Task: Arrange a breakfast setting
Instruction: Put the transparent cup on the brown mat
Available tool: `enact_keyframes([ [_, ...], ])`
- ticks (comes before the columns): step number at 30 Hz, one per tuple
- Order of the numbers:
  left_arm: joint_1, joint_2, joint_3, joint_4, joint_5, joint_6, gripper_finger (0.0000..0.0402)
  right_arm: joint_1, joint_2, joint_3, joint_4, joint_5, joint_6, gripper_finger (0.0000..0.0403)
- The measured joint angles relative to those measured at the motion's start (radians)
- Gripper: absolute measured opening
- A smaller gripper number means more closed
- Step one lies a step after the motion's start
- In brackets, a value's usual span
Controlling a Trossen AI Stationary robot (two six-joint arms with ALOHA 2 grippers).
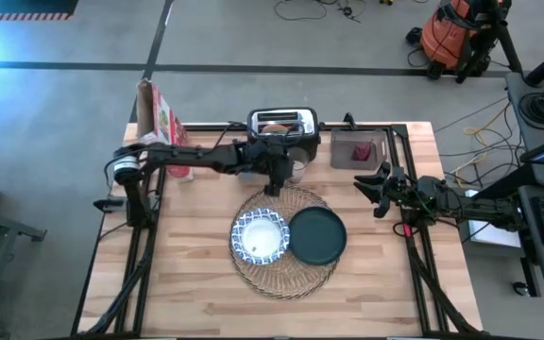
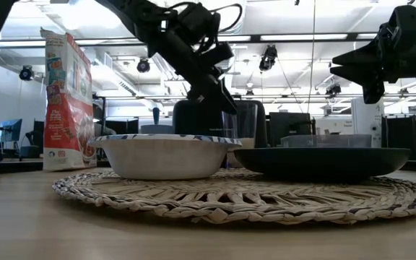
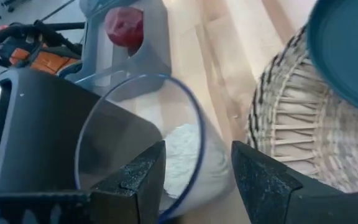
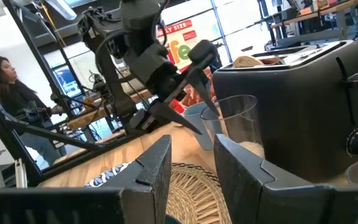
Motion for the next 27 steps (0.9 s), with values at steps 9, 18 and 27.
enact_keyframes([
  [9,0.006,0.013,-0.001,-0.001,-0.001,0.026,0.0098,0.0,0.0,0.0,0.0,0.0,0.0,0.0112],
  [18,0.004,0.017,0.009,-0.029,0.047,0.022,0.0013,0.0,0.0,0.0,0.0,0.0,0.0,0.0112],
  [27,-0.006,-0.021,0.01,-0.112,0.079,0.008,0.0004,0.0,0.0,0.0,0.0,0.0,0.0,0.0112],
])
